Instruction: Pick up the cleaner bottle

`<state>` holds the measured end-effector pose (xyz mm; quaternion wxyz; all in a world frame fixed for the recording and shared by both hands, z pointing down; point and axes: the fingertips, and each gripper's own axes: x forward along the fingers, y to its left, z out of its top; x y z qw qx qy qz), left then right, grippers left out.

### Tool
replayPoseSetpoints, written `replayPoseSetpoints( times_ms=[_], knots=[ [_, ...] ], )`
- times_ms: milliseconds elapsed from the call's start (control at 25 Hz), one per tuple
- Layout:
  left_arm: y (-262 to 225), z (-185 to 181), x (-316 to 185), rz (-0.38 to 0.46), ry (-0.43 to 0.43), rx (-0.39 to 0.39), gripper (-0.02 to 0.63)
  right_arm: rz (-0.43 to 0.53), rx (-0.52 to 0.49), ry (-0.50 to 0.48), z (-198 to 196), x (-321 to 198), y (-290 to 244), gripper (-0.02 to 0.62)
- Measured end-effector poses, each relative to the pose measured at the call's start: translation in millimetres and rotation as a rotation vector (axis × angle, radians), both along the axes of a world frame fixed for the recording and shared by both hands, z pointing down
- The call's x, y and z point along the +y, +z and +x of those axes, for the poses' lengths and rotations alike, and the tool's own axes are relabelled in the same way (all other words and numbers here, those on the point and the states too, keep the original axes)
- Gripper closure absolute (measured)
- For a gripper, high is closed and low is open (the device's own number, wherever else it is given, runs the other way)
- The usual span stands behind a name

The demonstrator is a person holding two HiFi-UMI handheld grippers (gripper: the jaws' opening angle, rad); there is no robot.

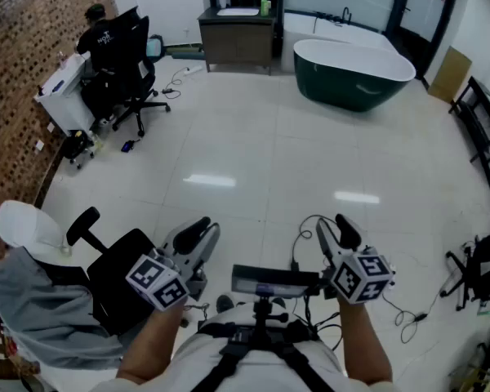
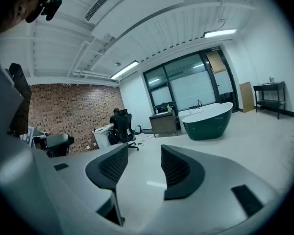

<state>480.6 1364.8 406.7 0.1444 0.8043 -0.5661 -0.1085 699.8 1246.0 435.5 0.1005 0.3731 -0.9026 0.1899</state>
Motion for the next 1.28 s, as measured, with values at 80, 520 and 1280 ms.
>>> replayPoseSetpoints(
  times_ms=[80, 520, 1280],
  knots=[
    [-3.0, 1.6, -6.2, 0.009, 0.010, -0.003, 0.483, 0.004, -0.014, -0.012, -4.5, -4.9, -3.9, 0.380],
    [-5.7, 3.3, -7.7, 0.020, 0.031, 0.017, 0.528, -0.011, 0.002, -0.071, -16.4, 1.2, -0.9, 0.383],
    [3.1, -1.5, -10.0, 0.010, 0.053, 0.013, 0.529, -0.019, -0.015, -0.039, -23.3, -4.1, 14.5, 0.418]
  ],
)
